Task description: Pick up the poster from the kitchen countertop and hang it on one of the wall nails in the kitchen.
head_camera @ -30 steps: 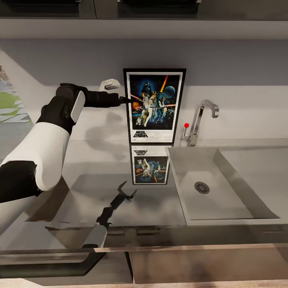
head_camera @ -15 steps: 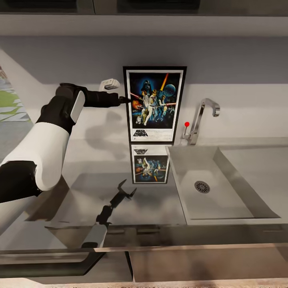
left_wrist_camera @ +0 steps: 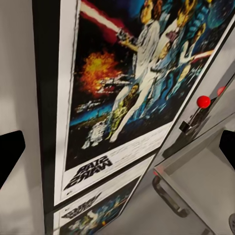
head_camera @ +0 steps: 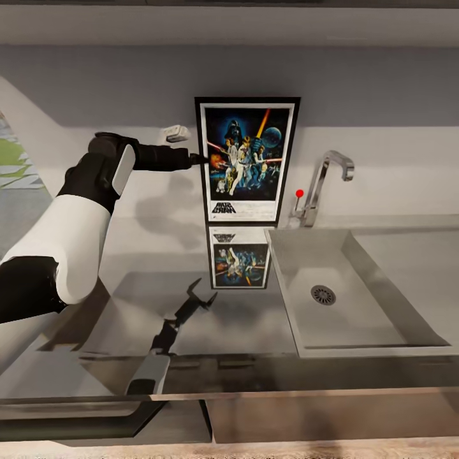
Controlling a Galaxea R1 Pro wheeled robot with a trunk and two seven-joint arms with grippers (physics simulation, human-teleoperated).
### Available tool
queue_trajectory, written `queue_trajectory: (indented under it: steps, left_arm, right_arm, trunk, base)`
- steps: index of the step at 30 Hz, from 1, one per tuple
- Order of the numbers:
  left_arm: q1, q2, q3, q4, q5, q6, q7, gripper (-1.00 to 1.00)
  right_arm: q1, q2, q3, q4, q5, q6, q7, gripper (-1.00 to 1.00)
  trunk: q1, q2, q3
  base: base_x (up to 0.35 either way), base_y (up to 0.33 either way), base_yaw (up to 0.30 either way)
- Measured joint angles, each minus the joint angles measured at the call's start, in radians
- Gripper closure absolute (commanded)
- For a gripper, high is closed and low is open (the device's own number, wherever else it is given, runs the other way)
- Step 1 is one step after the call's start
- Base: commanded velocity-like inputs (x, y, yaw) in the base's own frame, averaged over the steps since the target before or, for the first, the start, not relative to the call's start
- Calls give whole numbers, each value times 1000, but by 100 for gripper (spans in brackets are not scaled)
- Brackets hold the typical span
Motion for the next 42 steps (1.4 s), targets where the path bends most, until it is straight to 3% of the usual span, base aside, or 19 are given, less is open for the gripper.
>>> queue_trajectory:
  steps: [8, 25, 42]
  left_arm:
    - [-1, -1, -2, 2, -2, 3, 8, -100]
    - [-81, 0, -1, 24, -5, 8, 31, -100]
    - [-86, 4, 1, 57, 2, 2, 32, -100]
  right_arm:
    - [0, 0, 0, 0, 1, 0, 0, -100]
    - [0, 0, 1, 0, 1, 1, 0, -100]
    - [0, 1, 1, 0, 1, 2, 0, -100]
  trunk:
    - [0, 0, -11]
    - [0, 0, -13]
    - [0, 0, -13]
  base:
    - [0, 0, 0]
    - [0, 0, 0]
    - [0, 0, 0]
